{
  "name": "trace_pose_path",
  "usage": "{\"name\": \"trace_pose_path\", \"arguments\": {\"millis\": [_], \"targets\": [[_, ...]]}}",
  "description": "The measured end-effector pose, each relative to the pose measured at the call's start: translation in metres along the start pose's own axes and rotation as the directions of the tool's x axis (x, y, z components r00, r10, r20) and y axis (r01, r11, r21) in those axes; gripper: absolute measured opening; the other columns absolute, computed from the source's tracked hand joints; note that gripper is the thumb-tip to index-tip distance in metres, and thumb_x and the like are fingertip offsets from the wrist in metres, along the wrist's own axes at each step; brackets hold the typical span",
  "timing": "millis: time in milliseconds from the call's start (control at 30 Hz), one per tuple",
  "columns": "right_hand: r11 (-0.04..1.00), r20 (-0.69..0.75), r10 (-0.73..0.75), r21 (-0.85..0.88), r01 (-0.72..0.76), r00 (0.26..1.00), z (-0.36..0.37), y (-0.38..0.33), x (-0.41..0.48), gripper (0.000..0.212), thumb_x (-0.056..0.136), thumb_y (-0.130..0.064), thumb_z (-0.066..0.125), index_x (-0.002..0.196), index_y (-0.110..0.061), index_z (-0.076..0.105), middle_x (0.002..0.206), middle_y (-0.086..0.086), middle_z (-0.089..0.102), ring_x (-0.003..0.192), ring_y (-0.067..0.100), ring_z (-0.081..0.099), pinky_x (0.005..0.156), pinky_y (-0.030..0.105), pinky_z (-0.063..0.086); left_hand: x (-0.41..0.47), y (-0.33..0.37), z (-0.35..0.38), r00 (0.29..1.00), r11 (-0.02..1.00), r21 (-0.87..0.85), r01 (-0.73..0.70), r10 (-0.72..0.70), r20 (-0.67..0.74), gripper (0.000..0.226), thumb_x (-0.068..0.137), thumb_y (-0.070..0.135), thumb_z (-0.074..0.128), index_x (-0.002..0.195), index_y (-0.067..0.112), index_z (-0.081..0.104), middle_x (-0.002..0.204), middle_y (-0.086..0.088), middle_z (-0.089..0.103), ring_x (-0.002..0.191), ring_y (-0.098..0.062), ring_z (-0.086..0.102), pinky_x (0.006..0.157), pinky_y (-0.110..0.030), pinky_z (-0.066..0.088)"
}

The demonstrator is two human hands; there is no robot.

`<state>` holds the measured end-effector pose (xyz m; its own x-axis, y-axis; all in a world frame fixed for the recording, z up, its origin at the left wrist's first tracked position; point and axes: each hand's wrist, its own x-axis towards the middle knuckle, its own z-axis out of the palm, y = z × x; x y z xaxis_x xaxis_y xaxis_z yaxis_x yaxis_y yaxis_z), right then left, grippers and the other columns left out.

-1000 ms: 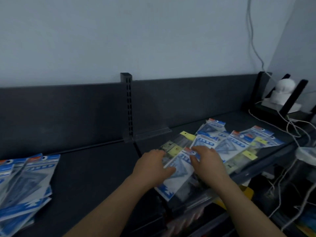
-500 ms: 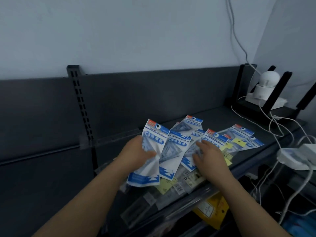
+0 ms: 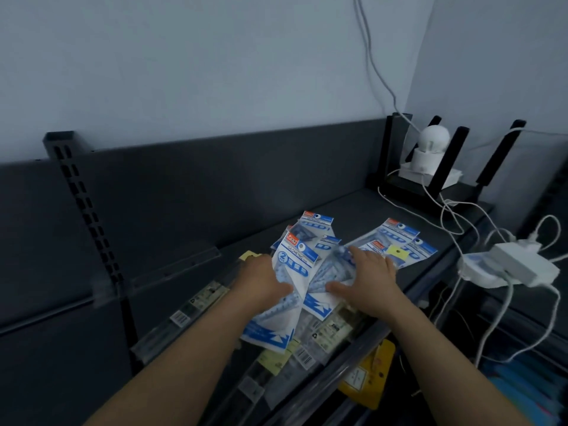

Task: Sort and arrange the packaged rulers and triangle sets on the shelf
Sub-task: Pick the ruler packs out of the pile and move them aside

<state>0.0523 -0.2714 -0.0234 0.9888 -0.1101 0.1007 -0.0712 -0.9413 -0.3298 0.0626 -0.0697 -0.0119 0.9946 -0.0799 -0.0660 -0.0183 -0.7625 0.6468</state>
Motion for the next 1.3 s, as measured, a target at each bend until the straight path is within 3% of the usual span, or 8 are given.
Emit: {"name": "trace_pose_path", "arguments": {"millis": [133, 433, 667, 833, 933, 1000, 1067, 1300], "targets": [[0.995, -0.017, 0.038, 0.093, -0.037, 0.999, 0.000, -0.012, -0.004, 0.094, 0.076, -0.052, 0.070, 0.150, -0.022, 0.019, 0.145, 0.007, 0.036, 0.134, 0.028, 0.033, 0.115, 0.043, 0.022, -0.002, -0.004, 0.001, 1.000, 0.994, -0.112, -0.017, 0.017, -0.007, 0.031, 0.080, 0.022, 0.072, 0.107, 0.013, 0.059, 0.100, 0.003, 0.062, 0.075, -0.005, 0.055, 0.059, -0.019, 0.042], [0.986, 0.064, 0.167, -0.021, -0.166, 0.984, -0.006, -0.013, -0.006, 0.105, 0.073, -0.068, 0.063, 0.151, -0.019, 0.013, 0.151, 0.012, 0.027, 0.140, 0.034, 0.021, 0.115, 0.047, 0.017, -0.015, -0.004, -0.006, 0.997, 0.993, -0.116, -0.010, 0.018, 0.068, 0.077, 0.082, 0.021, 0.073, 0.141, 0.017, 0.024, 0.130, -0.002, 0.050, 0.110, -0.017, 0.051, 0.081, -0.026, 0.038], [0.982, 0.138, 0.190, -0.038, -0.187, 0.972, -0.010, -0.019, -0.004, 0.093, 0.064, -0.071, 0.069, 0.133, -0.015, 0.041, 0.139, 0.010, 0.044, 0.132, 0.032, 0.029, 0.107, 0.043, 0.024, -0.021, -0.006, -0.002, 0.999, 0.990, -0.140, 0.026, -0.021, 0.034, 0.071, 0.081, 0.020, 0.075, 0.138, 0.013, 0.032, 0.137, -0.004, 0.048, 0.121, -0.021, 0.050, 0.082, -0.026, 0.039], [0.977, 0.163, 0.203, 0.025, -0.210, 0.965, -0.016, -0.014, -0.004, 0.099, 0.058, -0.068, 0.076, 0.132, -0.014, 0.039, 0.136, 0.010, 0.043, 0.130, 0.031, 0.029, 0.104, 0.041, 0.028, -0.024, -0.007, 0.000, 0.999, 0.991, -0.129, 0.042, -0.042, 0.001, 0.082, 0.080, 0.023, 0.076, 0.145, 0.015, 0.026, 0.141, -0.005, 0.046, 0.124, -0.022, 0.049, 0.089, -0.030, 0.041], [0.936, 0.131, 0.220, 0.250, -0.247, 0.967, -0.012, -0.011, -0.004, 0.088, 0.063, -0.056, 0.080, 0.130, -0.014, 0.039, 0.129, 0.011, 0.046, 0.124, 0.031, 0.038, 0.100, 0.041, 0.038, -0.025, -0.006, 0.002, 0.999, 0.987, -0.156, 0.038, -0.041, -0.017, 0.070, 0.081, 0.021, 0.075, 0.138, 0.017, 0.035, 0.133, -0.002, 0.052, 0.118, -0.021, 0.053, 0.086, -0.030, 0.044], [0.850, 0.075, 0.186, 0.488, -0.199, 0.980, -0.012, -0.009, -0.008, 0.066, 0.073, -0.040, 0.079, 0.121, -0.014, 0.043, 0.117, 0.006, 0.053, 0.104, 0.024, 0.052, 0.079, 0.035, 0.049, -0.026, -0.004, 0.003, 0.999, 0.985, -0.172, 0.010, -0.017, -0.040, 0.055, 0.082, 0.017, 0.072, 0.128, 0.017, 0.043, 0.126, -0.001, 0.055, 0.110, -0.018, 0.055, 0.082, -0.028, 0.042], [0.754, -0.030, 0.156, 0.649, -0.099, 0.987, -0.017, -0.010, -0.014, 0.043, 0.082, -0.025, 0.074, 0.113, -0.015, 0.045, 0.106, 0.002, 0.055, 0.083, 0.014, 0.055, 0.057, 0.023, 0.043, -0.027, -0.001, 0.002, 0.997, 0.980, -0.199, -0.024, 0.010, -0.076, 0.044, 0.084, 0.013, 0.067, 0.123, 0.018, 0.046, 0.118, 0.000, 0.056, 0.100, -0.015, 0.054, 0.080, -0.027, 0.040], [0.614, -0.207, 0.048, 0.777, 0.135, 0.977, -0.045, -0.032, -0.018, 0.028, 0.086, -0.020, 0.069, 0.108, -0.018, 0.052, 0.098, -0.005, 0.062, 0.087, 0.012, 0.063, 0.071, 0.033, 0.054, -0.057, 0.004, -0.022, 0.982, 0.849, -0.525, -0.059, -0.045, -0.183, 0.035, 0.089, 0.002, 0.052, 0.102, 0.034, 0.057, 0.106, 0.004, 0.066, 0.097, -0.014, 0.063, 0.088, -0.037, 0.052]]}}
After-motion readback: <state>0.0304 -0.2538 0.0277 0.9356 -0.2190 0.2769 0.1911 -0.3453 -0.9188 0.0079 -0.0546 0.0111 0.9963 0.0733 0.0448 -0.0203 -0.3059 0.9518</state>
